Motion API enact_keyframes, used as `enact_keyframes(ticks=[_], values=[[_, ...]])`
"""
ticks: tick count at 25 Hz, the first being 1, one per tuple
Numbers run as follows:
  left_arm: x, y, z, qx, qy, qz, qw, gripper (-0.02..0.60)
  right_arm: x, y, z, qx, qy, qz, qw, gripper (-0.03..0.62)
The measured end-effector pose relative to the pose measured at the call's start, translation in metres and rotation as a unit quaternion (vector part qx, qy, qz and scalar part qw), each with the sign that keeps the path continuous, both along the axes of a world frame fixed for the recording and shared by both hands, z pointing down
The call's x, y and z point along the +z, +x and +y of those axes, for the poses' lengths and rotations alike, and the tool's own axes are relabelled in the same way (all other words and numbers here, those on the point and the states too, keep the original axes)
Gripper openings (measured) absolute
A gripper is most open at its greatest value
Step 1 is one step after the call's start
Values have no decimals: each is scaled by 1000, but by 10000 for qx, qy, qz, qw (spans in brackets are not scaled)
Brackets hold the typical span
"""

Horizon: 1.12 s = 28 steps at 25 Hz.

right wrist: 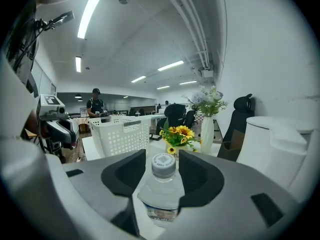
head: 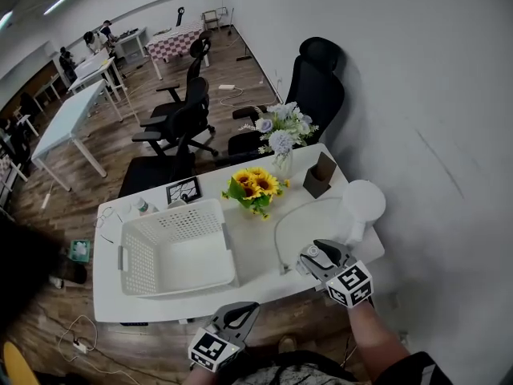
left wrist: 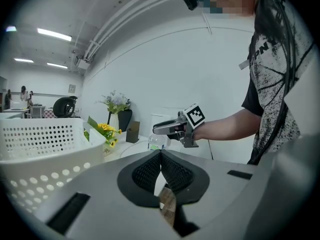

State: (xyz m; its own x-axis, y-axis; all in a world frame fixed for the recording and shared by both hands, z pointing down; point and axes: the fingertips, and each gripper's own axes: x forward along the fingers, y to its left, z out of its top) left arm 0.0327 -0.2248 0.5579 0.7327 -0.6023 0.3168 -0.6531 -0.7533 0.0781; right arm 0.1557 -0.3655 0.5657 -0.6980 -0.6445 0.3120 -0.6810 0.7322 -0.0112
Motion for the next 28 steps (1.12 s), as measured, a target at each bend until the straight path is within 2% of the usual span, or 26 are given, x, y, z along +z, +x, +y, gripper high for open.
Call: enact_keyframes(ticks=[7, 11, 12, 13, 16, 28], values=[[-11, 7, -4, 146, 240, -1, 9996, 11, -36, 9, 19, 228, 635, -380, 9970, 204], [-20, 11, -7, 252, 381, 6, 9990, 11, -48, 14, 41, 176, 848, -319, 9957, 189], [-21, 13, -8, 292, 408, 11, 9987, 11, -49, 16, 47, 167, 837, -291, 9959, 127], [-22, 16, -9, 339, 433, 16, 9985, 11, -48, 18, 52, 159, 803, -285, 9962, 96], [-25, 25, -10, 483, 489, 3, 9976, 11, -48, 26, 69, 140, 694, -363, 9968, 47], [-30, 61, -10, 943, 567, 8, 9939, 11, -41, 41, 119, 114, 306, -620, 9975, 26]])
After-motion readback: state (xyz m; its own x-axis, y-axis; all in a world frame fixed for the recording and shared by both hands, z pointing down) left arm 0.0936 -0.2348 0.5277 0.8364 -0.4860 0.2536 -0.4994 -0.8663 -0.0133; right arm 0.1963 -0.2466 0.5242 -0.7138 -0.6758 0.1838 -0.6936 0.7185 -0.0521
